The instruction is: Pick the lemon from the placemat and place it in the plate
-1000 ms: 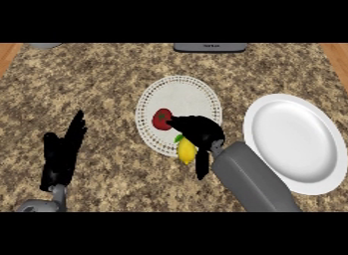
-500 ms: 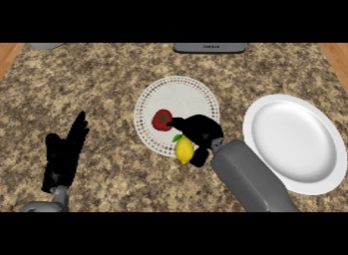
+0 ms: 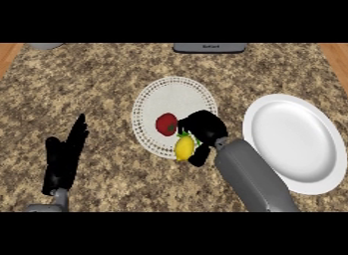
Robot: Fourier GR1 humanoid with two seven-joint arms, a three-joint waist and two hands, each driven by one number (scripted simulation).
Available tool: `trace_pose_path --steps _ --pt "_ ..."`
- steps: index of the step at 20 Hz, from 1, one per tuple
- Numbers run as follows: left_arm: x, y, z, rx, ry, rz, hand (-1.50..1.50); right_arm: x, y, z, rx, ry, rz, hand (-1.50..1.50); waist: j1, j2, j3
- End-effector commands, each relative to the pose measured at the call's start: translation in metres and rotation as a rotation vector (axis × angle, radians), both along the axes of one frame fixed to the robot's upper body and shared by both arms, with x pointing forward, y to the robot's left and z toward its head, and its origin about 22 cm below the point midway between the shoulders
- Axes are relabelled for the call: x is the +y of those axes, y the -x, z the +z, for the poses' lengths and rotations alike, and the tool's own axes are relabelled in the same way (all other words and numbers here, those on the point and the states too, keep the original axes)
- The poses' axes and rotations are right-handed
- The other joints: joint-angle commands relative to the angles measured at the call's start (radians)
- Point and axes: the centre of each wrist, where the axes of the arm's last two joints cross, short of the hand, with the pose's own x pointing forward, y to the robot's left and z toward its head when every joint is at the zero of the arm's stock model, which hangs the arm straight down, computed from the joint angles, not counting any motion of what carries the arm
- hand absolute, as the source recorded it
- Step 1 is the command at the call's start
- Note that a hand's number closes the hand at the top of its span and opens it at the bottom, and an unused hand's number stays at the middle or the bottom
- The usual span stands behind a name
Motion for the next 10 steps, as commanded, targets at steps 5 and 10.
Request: trace_pose_path --steps 5,10 --pt "-0.001 0.004 0.003 0.021 -0.012 0.023 0.00 -0.022 0.027 0.002 -0.111 -0.121 -0.436 1.50 -0.027 -0.006 0.000" --pt "-0.001 -0.001 0.005 0.012 -0.002 0.025 0.00 -0.038 0.045 0.033 -0.347 -0.124 -0.507 1.50 -0.021 -0.002 0.000"
